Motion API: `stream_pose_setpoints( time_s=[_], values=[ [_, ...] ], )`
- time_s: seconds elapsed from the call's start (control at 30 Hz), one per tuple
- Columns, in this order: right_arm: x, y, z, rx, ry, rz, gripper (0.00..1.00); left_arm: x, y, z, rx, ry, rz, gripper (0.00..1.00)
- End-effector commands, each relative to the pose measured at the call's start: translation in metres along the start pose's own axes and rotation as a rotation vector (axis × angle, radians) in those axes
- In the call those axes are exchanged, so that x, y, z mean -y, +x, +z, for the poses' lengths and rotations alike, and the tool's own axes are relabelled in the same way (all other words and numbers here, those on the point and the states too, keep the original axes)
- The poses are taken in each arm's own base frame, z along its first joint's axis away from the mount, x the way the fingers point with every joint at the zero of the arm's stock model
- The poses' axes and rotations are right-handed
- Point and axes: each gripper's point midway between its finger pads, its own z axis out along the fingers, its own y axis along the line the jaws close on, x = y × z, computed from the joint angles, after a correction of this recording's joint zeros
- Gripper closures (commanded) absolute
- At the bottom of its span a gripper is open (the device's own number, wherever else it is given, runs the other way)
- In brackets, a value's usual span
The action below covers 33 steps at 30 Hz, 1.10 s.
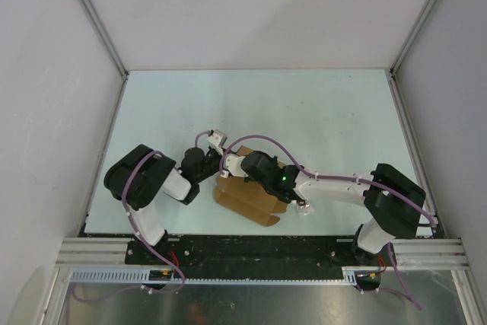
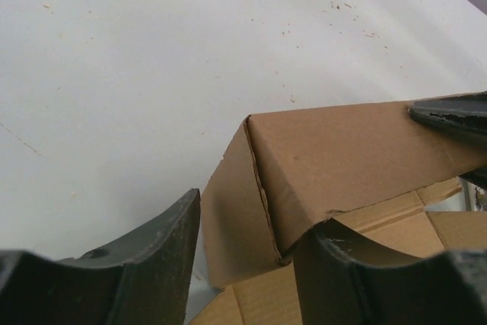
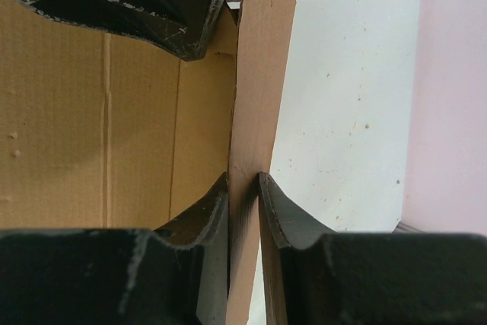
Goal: Fold the paper box
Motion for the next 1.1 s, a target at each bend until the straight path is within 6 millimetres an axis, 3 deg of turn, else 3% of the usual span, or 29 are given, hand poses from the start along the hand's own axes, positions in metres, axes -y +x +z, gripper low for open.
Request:
stream_pose_setpoints(
  time_s=[0.0, 0.23, 0.5, 0.73, 1.07],
  values=[
    [-0.045, 0.005, 0.000, 0.017, -0.171, 0.012, 0.78, 0.003, -0.012, 0.003, 0.068, -0.006, 0.004, 0.49],
    [-0.046, 0.003, 0.000, 0.021, -0.175, 0.030, 0.78, 0.003, -0.011, 0.000, 0.071, -0.024, 0.011, 0.67],
    [-0.049, 0.003, -0.001, 0.023, -0.188, 0.052, 0.78, 0.005, -0.007, -0.001, 0.068, -0.049, 0.036, 0.78],
    [-0.055, 0.000, -0.002, 0.032, -0.206, 0.086, 0.78, 0.008, -0.012, -0.002, 0.085, -0.055, 0.063, 1.00],
    [-0.063, -0.011, -0.008, 0.070, -0.241, 0.132, 0.77, 0.011, -0.020, -0.005, 0.101, -0.110, 0.109, 1.00]
  ],
)
